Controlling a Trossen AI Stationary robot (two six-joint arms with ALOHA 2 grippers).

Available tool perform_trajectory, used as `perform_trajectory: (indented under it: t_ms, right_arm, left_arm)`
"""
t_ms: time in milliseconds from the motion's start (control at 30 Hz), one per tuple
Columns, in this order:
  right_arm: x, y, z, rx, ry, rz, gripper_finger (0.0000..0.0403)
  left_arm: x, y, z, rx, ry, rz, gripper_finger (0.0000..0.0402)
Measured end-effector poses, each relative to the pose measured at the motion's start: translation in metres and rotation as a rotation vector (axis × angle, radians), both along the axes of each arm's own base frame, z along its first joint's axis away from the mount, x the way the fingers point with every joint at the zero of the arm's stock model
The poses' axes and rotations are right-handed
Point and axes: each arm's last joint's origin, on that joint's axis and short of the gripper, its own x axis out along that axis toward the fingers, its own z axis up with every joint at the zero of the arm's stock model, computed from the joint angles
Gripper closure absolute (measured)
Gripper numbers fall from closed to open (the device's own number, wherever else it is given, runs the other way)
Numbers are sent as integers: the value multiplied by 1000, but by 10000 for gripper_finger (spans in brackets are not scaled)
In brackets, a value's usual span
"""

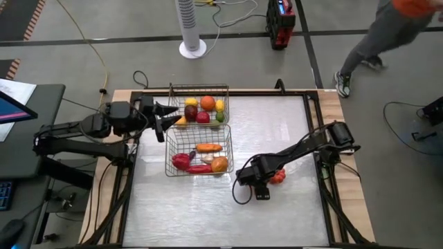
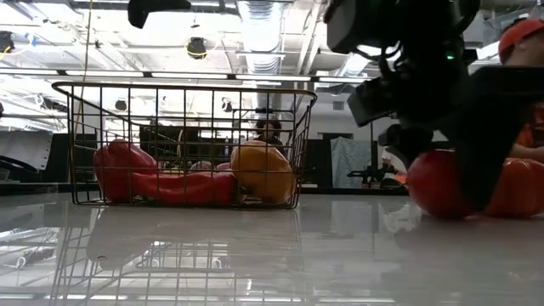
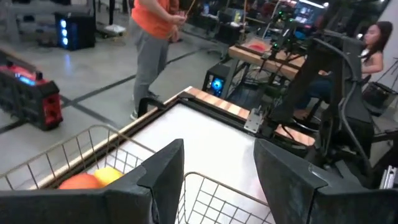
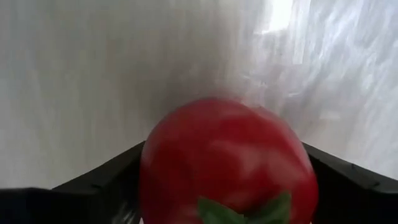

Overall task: Sort produce into baskets
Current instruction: Put the red tomato into the top mesh basket

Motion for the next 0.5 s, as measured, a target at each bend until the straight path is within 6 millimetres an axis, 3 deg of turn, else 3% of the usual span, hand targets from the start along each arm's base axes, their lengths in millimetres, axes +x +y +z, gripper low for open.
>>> perform_trajectory:
  t_ms: [167, 367, 500]
  right_arm:
    - [7, -2, 8, 14, -15, -97, 61]
    - [12, -12, 52, 33, -80, -202, 48]
    - [8, -31, 80, -45, -118, -324, 48]
  left_arm:
    - [-13, -2, 6, 35, -37, -17, 219]
    - [-31, -8, 15, 25, -121, -132, 219]
    - [-36, -9, 15, 16, -113, -157, 219]
